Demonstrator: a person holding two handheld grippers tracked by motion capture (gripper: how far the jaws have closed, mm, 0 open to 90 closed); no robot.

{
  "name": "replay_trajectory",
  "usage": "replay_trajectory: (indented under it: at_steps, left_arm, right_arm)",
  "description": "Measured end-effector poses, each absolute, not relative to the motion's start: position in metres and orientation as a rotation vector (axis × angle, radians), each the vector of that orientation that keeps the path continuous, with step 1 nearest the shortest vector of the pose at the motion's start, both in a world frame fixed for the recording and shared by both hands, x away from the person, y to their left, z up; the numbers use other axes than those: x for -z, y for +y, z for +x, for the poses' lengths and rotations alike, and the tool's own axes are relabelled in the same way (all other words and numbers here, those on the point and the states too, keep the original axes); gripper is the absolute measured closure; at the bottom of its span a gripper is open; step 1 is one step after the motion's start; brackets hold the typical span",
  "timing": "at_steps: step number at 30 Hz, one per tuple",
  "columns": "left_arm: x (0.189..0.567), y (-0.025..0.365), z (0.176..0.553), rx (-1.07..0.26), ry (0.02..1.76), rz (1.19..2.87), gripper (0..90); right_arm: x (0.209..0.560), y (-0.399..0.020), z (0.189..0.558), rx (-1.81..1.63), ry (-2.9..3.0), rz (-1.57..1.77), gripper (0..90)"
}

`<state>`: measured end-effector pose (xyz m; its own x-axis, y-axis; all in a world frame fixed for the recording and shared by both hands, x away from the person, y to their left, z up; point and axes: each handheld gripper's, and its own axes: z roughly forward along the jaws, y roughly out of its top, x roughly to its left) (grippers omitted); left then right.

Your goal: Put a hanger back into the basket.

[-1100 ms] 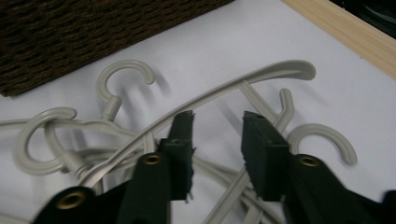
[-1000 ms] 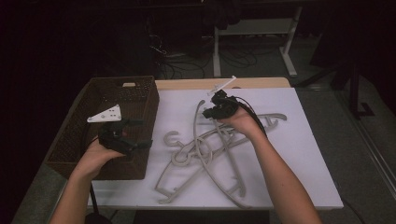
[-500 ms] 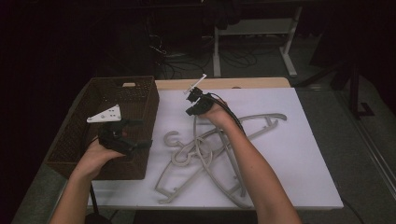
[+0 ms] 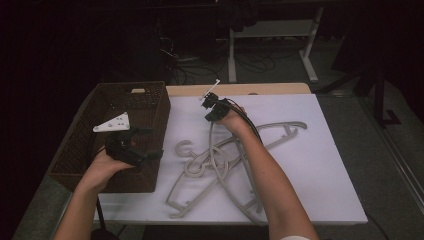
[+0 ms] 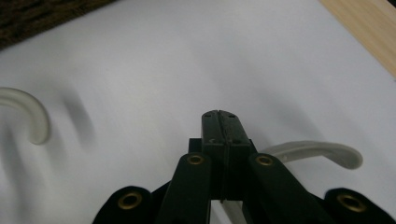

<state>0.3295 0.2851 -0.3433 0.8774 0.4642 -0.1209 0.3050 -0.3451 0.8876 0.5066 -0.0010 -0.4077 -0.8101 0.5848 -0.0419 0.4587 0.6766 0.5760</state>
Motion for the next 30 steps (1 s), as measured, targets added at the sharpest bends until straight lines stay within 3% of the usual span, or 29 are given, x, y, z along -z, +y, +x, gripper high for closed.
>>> replay_trajectory:
  at_steps: [17, 30]
  left_arm:
    - [0.343, 0.284, 0.329, -0.186, 0.566, 1.960, 0.0]
    - [0.343, 0.284, 0.329, -0.192, 0.568, 1.961, 0.0]
  right_arm:
    - [0.408, -0.052, 0.513, -0.794, 2.595, 0.955, 89.0]
    - [0.383, -0.091, 0.485, -0.895, 2.550, 1.016, 65.3]
